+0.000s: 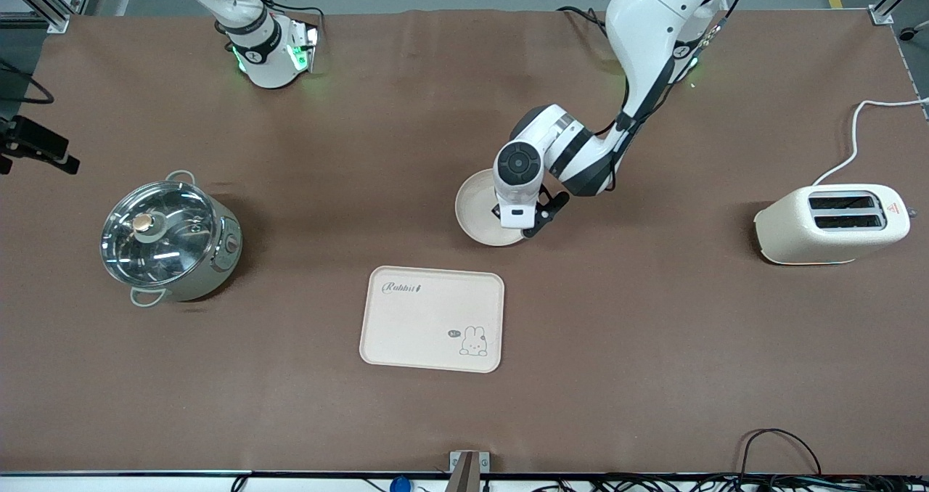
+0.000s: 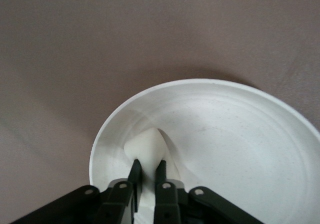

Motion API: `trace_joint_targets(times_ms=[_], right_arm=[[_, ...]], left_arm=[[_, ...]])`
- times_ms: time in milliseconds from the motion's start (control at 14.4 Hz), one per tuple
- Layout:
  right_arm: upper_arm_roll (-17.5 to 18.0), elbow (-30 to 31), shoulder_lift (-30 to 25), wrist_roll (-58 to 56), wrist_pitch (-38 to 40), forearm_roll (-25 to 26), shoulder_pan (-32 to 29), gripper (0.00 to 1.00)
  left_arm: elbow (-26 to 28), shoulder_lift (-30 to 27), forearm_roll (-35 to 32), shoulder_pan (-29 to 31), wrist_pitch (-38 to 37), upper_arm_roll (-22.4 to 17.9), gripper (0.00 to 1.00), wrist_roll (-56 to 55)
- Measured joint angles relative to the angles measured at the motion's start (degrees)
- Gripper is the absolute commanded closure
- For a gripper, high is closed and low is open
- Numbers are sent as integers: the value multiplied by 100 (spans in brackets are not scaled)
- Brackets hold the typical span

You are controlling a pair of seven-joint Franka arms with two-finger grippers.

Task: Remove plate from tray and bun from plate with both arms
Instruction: 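Lift the bun and carry it toward the toaster with the left gripper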

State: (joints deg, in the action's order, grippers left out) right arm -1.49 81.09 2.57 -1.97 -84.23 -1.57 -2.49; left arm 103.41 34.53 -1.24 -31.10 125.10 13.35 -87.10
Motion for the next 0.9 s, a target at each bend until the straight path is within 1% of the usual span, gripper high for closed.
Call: trace_joint_targets(times_ms=[139,277,416,554,624,762,901], right_arm=[[17,588,-420,44,-366,9,1,0],[18,1024,-740,54,-439,14,1,0],[26,1071,-877,54,-303,13,2,0],[34,1052,-947,54,-268,13,7,0],[37,1051,-960,54,-268,13,15,0],[38,1047,-960,55,-271,13,22,0],[39,999,-959,51,-273,17,56,0]], left_arm=[[-68,1,0,-1,2,0,99,0],[-205,1,0,0,2,1,100,0],[-469,-3,0,33,-30,-11,100,0],[-868,-16,-13,173,-280,-67,100,17],[-1091,-27,-71,328,-444,-89,99,94],[-1425,-45,-466,823,-635,-103,99,455],[-1490,-41,-858,1399,-694,-108,99,1173]])
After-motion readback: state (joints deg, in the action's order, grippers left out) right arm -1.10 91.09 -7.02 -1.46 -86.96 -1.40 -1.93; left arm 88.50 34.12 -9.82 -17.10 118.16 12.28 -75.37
